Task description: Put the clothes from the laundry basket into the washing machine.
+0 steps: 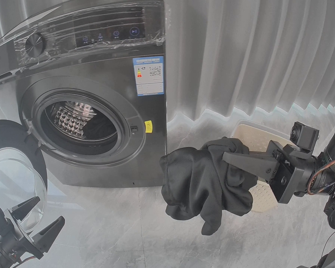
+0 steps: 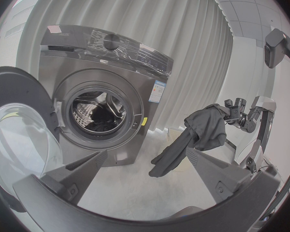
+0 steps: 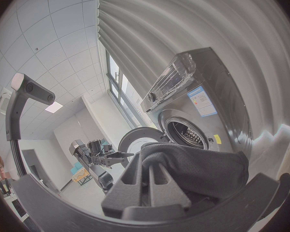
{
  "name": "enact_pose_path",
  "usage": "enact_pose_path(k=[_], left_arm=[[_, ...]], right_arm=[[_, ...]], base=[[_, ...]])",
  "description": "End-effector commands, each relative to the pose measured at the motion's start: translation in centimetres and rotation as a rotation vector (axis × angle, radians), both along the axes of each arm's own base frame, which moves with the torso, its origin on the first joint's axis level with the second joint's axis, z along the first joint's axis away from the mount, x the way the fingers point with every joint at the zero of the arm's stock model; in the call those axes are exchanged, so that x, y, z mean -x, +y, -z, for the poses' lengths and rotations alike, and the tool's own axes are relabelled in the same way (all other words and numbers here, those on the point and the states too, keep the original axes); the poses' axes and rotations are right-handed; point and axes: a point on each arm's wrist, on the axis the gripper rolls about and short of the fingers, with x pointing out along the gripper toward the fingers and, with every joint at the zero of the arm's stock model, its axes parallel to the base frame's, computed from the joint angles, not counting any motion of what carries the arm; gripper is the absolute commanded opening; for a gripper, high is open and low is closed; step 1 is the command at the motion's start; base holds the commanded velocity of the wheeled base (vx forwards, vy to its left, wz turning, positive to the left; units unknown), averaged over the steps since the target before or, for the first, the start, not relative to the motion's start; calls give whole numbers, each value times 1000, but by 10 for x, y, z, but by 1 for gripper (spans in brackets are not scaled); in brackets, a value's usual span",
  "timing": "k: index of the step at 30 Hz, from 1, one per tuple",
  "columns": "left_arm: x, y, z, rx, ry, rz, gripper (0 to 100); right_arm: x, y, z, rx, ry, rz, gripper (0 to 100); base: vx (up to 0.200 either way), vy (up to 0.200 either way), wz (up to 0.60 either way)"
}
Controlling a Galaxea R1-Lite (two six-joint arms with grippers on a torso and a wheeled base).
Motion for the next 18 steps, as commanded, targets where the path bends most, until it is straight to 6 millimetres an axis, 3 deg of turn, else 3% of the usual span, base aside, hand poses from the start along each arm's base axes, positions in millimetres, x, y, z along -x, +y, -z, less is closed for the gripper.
enact_pose_path(k=[1,15,18], left_arm=[[1,1,5,-9,13,-1,100],[1,1,5,-9,13,-1,100],[1,1,5,-9,13,-1,100]], right_arm=[[0,0,0,1,2,-1,0],[0,0,1,1,3,2,0],[0,0,0,-2,3,5,0]], base=[[0,0,0],[0,0,0],[0,0,600]])
